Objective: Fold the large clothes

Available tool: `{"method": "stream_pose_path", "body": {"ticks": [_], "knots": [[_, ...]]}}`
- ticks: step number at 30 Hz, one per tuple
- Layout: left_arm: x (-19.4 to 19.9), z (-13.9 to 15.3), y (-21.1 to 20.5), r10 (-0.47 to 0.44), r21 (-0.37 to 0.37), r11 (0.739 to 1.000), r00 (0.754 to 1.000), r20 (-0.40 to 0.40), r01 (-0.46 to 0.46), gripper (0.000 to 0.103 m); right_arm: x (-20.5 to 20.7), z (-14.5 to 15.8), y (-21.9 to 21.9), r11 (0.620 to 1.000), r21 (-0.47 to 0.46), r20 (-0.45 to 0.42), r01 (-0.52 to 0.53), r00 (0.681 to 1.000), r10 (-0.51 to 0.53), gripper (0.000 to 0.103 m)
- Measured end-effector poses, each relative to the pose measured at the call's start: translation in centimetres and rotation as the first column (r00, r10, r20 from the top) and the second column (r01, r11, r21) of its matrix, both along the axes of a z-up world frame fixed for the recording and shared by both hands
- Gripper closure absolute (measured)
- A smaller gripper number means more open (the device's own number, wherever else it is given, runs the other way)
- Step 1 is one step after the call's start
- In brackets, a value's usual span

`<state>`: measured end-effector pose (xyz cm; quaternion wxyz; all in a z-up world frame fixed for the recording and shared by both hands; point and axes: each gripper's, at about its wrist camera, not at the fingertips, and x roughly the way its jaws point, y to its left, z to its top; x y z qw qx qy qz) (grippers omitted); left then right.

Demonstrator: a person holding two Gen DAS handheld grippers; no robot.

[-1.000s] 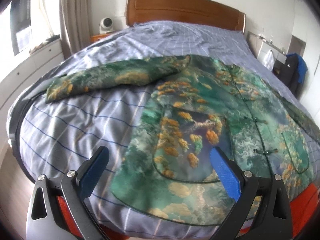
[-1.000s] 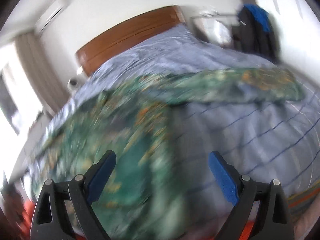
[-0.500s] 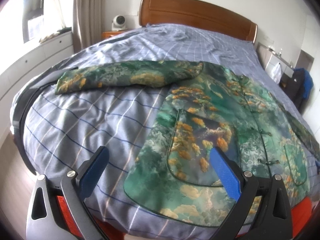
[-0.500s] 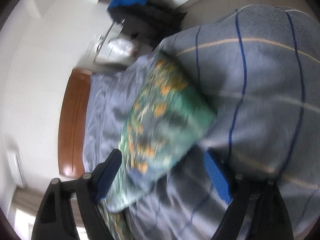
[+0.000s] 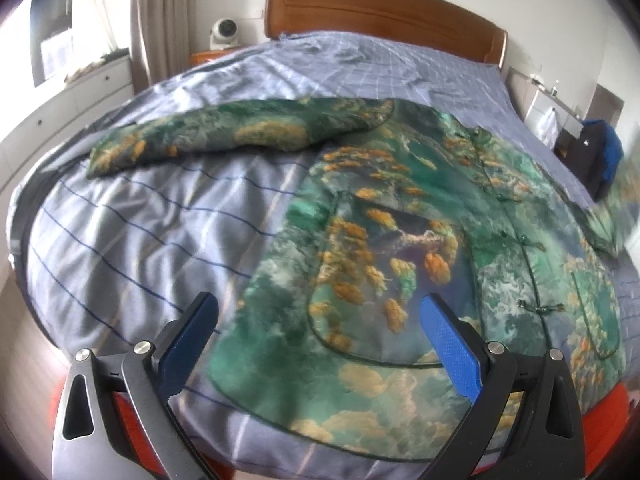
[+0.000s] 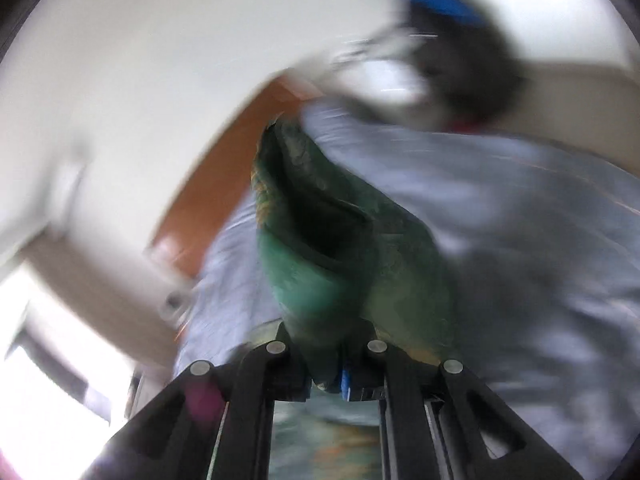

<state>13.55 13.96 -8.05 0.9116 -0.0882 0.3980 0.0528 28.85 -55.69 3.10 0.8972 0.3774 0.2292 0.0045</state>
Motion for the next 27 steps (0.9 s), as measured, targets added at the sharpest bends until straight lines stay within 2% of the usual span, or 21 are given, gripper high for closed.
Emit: {"method": "stream_pose_path", "body": {"ticks": [3, 5, 8, 11, 12, 13, 14, 15, 17, 20, 23, 25, 27], "knots": [[-0.4, 0.2, -0.3, -0.019, 0.006, 1.0, 1.0, 0.012, 0.019, 0.002, 4.3, 2.9, 8.8, 0.981, -0.09, 0.041, -0.173, 0.983, 0.177, 0.093], [-0.8, 0.4, -0.1, -0.017, 0.01, 1.0, 1.0, 0.019, 0.017, 0.002, 7.3, 2.9, 14.7, 0.958, -0.136, 0.028, -0.252, 0.966, 0.258, 0.093], [-1.2, 0.4, 0.9, 0.003, -0.008, 1.0, 1.0, 0.022, -0.003, 0.002, 11.4, 0.0, 22.9, 0.93, -0.153, -0.03, -0.335, 0.942, 0.334, 0.093], [-1.5, 0.3, 1.8, 0.023, -0.008, 1.0, 1.0, 0.017, -0.023, 0.002, 13.6, -3.7, 28.4, 0.908, -0.189, -0.098, -0.373, 0.928, 0.361, 0.093], [-1.6, 0.2, 1.9, 0.026, -0.004, 1.0, 1.0, 0.017, -0.026, 0.002, 14.2, -5.4, 30.3, 0.9, -0.211, -0.131, -0.381, 0.924, 0.36, 0.088], [-1.7, 0.1, 2.0, 0.028, 0.001, 1.0, 0.999, 0.017, -0.028, 0.002, 14.6, -6.6, 31.3, 0.895, -0.214, -0.159, -0.393, 0.918, 0.365, 0.084], [-1.7, 0.1, 2.1, 0.028, 0.008, 1.0, 0.999, 0.017, -0.029, 0.002, 15.2, -8.1, 32.3, 0.889, -0.207, -0.196, -0.408, 0.908, 0.371, 0.071], [-1.8, 0.0, 2.1, 0.028, 0.015, 1.0, 0.999, 0.016, -0.028, 0.002, 15.2, -9.7, 33.0, 0.879, -0.184, -0.239, -0.439, 0.888, 0.393, 0.049], [-1.8, -0.3, 2.0, 0.025, 0.03, 0.999, 1.0, 0.013, -0.026, 0.002, 15.0, -11.7, 33.7, 0.865, -0.125, -0.269, -0.487, 0.855, 0.443, 0.03], [-1.5, -0.5, 1.7, 0.02, 0.032, 0.999, 1.0, 0.006, -0.021, 0.002, 13.4, -12.6, 33.5, 0.856, -0.074, -0.254, -0.512, 0.839, 0.481, 0.029], [-1.1, -0.6, 1.5, 0.021, 0.027, 0.999, 1.0, 0.0, -0.021, 0.002, 11.4, -11.7, 32.6, 0.842, -0.053, -0.236, -0.538, 0.826, 0.513, 0.029], [-1.1, -0.5, 1.4, 0.023, 0.028, 0.999, 1.0, 0.003, -0.023, 0.002, 9.2, -10.9, 32.4, 0.833, -0.08, -0.228, -0.548, 0.823, 0.52, 0.027], [-1.0, -0.5, 1.2, 0.03, 0.04, 0.999, 1.0, 0.003, -0.03, 0.002, 6.6, -9.9, 32.5, 0.814, -0.147, -0.23, -0.562, 0.82, 0.524, 0.026]]}}
